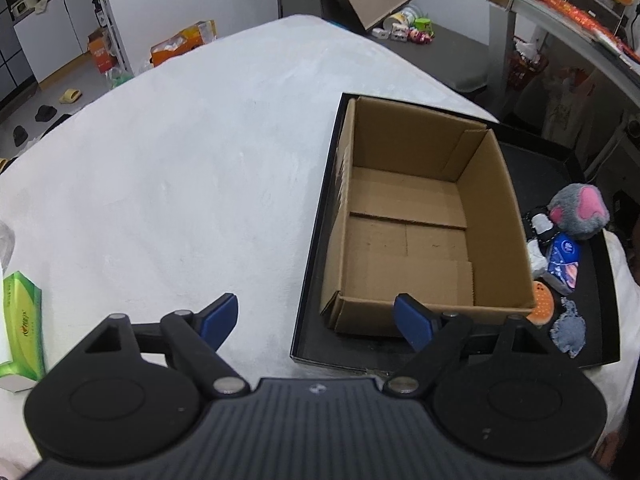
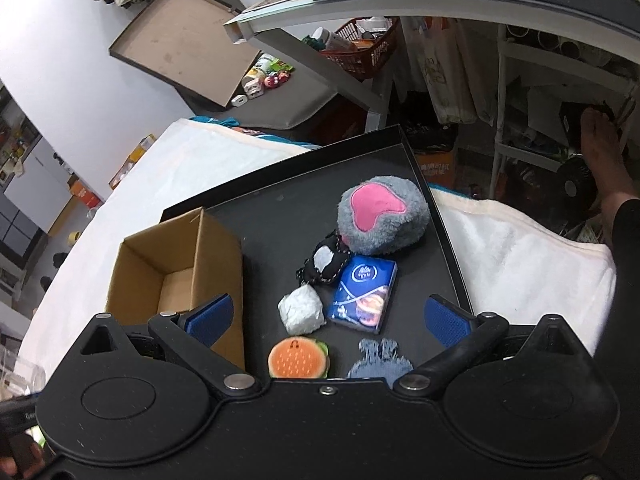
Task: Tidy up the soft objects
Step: 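Move the right tool down onto the grey plush and close on it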
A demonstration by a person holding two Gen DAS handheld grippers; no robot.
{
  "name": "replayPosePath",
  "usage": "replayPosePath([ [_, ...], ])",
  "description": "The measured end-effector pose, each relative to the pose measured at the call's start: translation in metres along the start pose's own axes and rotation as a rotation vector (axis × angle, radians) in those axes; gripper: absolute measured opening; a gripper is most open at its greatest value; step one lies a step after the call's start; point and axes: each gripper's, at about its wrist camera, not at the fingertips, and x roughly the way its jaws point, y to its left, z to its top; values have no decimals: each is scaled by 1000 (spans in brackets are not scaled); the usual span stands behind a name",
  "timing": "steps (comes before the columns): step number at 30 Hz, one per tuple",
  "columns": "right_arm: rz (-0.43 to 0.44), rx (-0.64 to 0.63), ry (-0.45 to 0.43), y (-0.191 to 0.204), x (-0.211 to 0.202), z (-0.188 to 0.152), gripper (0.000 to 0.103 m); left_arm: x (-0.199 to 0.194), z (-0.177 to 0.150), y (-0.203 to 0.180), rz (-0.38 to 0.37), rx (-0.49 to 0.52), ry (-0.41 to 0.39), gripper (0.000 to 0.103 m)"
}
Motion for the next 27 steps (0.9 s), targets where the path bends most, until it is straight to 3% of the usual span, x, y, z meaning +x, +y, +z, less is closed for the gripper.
replayPosePath([
  [7,-19,10,33,-1,29,11,103,20,5,1,-2,-3,29,83],
  [27,-122,133,67,-17,107,53,103,49,27,0,-47,-24,59,45],
])
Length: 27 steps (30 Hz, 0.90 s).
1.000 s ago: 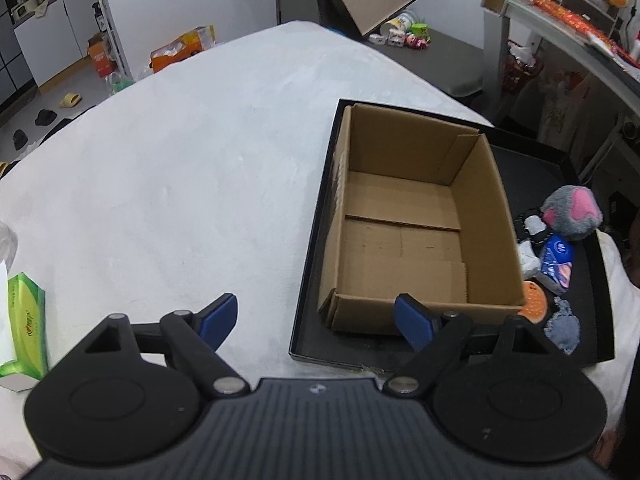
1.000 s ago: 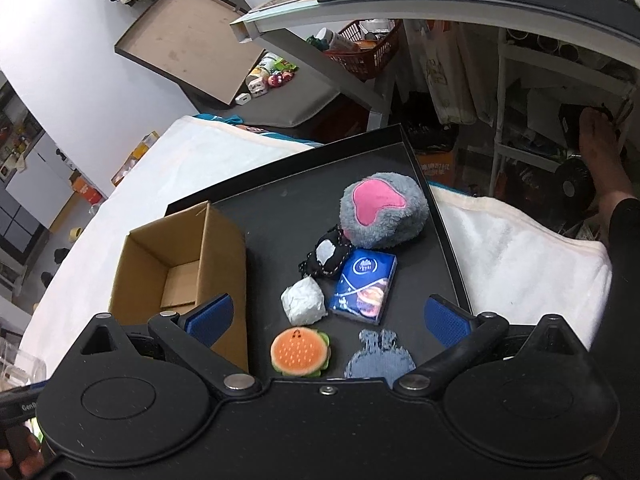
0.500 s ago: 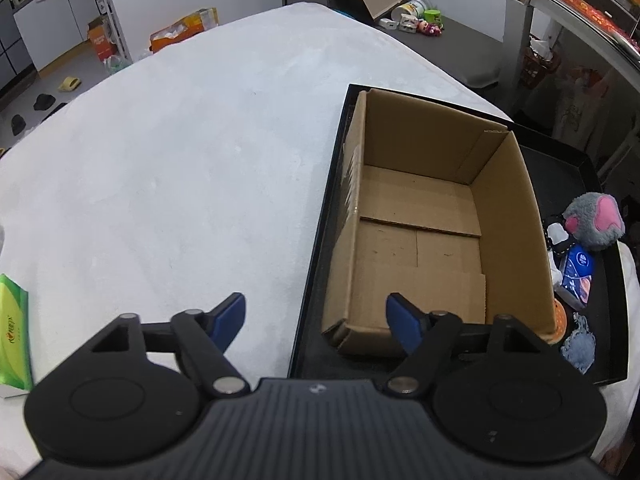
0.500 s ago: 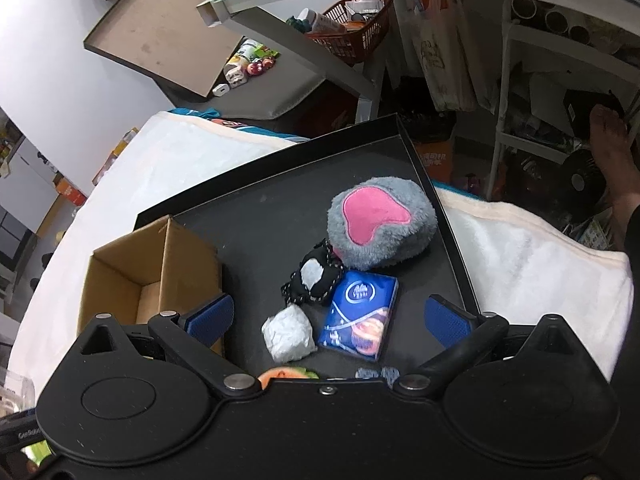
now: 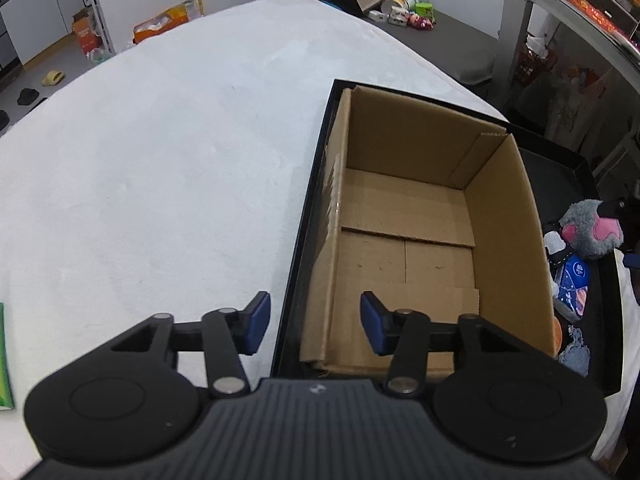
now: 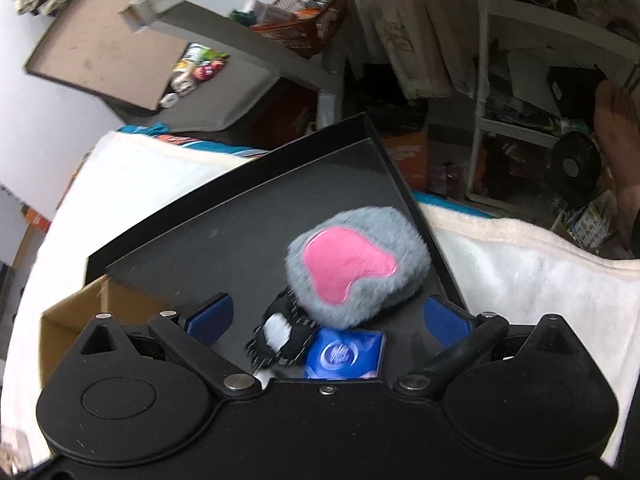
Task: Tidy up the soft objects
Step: 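Move the right tool down onto the grey plush and close on it, then lift the grey plush with the right tool and carry it over the box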
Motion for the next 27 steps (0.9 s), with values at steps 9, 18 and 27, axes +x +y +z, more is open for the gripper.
replayPosePath([
  [9,-54,71,3,-12,31,14,103,13,1,-1,-22,1,23,30],
  [18,-87,58,-10,-1,49,27,103,12,7,-4,-28,1,7,22],
  [27,-169,4,26,8,55,19,76,15,8,-1,-4,-29,14,16],
])
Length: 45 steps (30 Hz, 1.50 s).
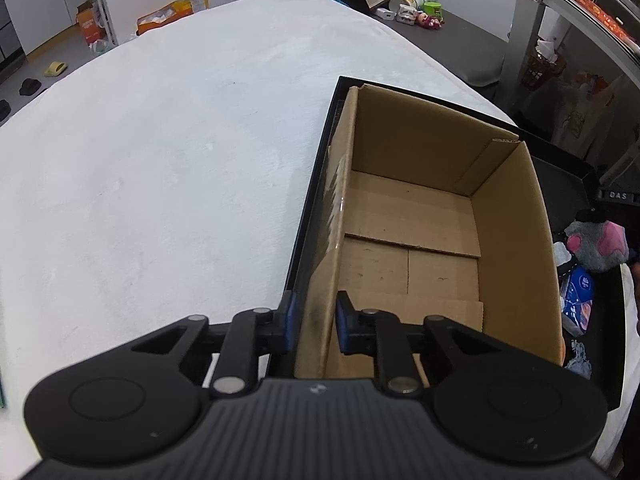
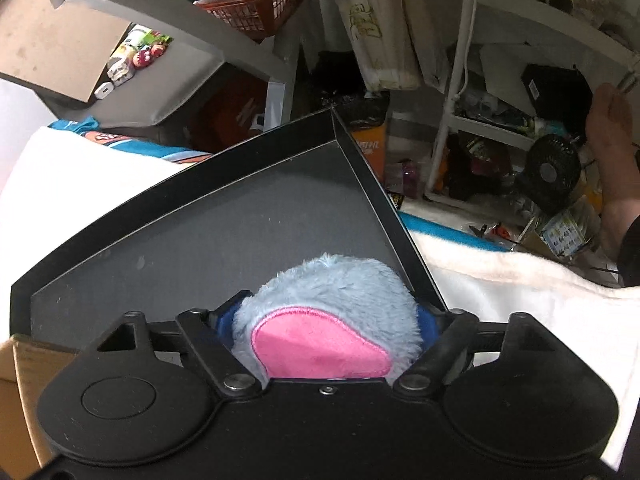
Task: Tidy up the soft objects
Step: 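Lift the grey plush with the right tool and carry it over the box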
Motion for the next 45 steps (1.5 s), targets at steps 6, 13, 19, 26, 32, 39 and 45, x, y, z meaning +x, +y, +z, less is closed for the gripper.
replayPosePath([
  [6,67,21,17,-9,-14,-3,65,-1,2,-2,-3,-1,1,10],
  [13,114,6,-12,-6,-42,-4,64,-2,1,-3,3,12,-6,10],
  [19,133,-28,-46,1,-66,-7,64,-5,-3,-5,2,11,-21,10],
  [26,183,-80,-80,16,-97,-13,64,-8,-8,0,-14,1,-18,10],
  [32,237,-138,-112,37,-124,-21,64,-10,-14,4,-32,3,-26,10],
  [39,321,-230,-121,74,-150,-36,64,-7,-12,8,-45,-9,-26,10],
  [45,377,-328,-127,106,-167,-51,64,-4,-12,11,-60,-17,-27,10],
])
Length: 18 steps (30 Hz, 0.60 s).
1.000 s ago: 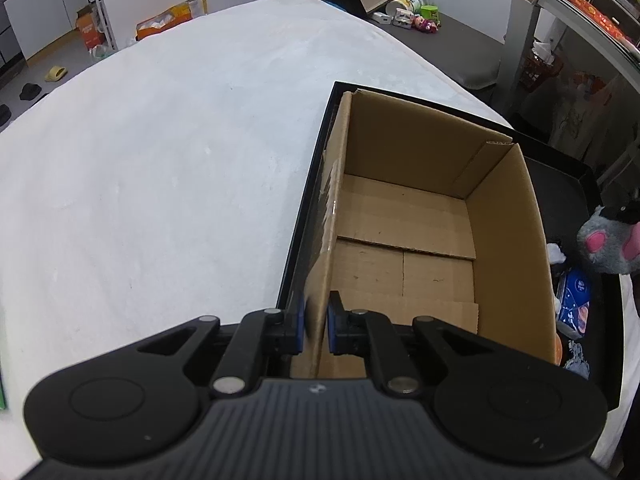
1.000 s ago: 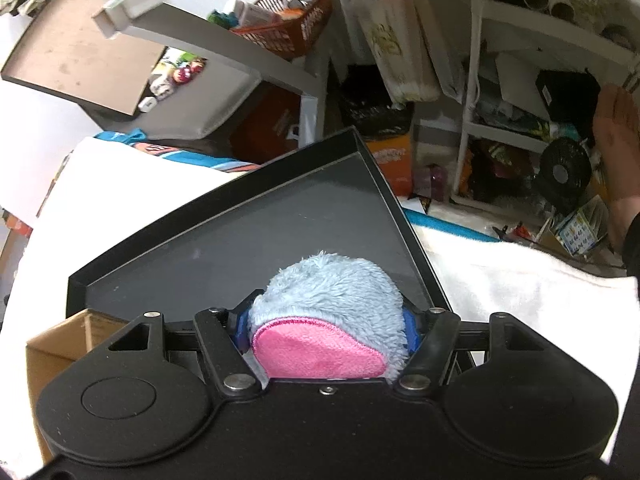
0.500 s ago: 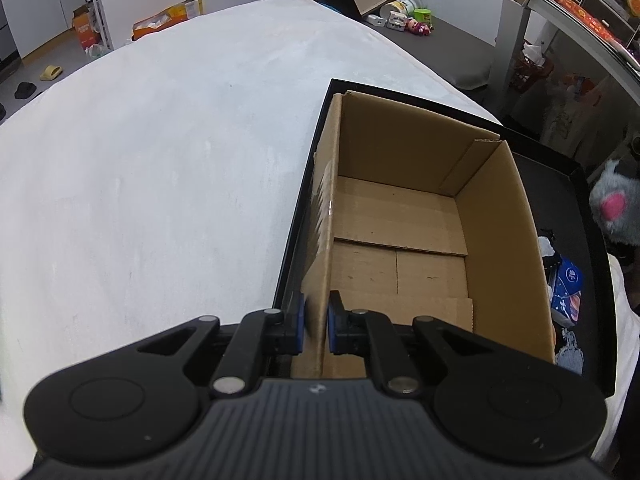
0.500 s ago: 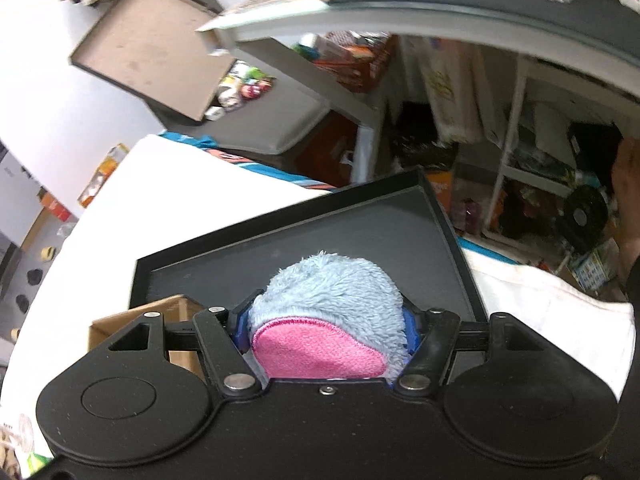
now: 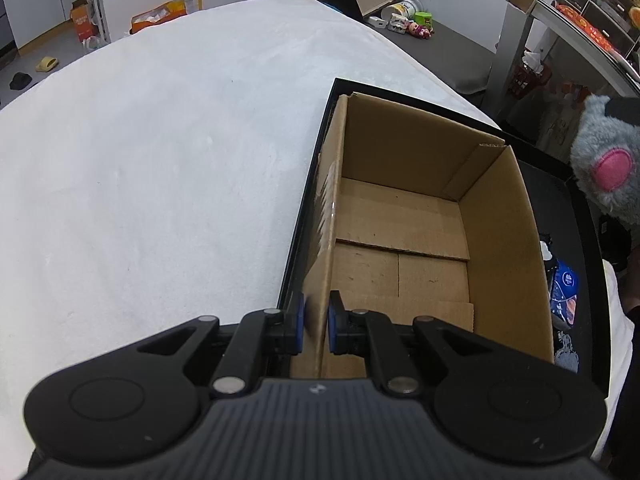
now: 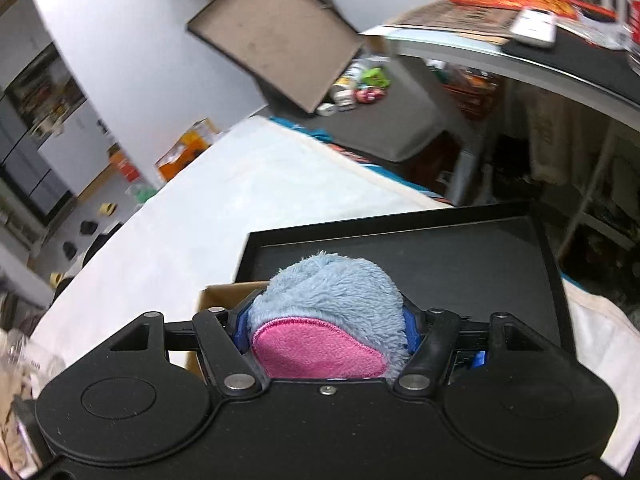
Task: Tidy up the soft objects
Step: 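Lift the grey plush with the right tool and carry it over the box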
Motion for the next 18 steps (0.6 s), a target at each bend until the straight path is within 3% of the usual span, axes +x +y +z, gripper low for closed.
replayPosePath([
  [18,16,-157,140,60,41,-28,65,1,4,16,-46,-38,15,12],
])
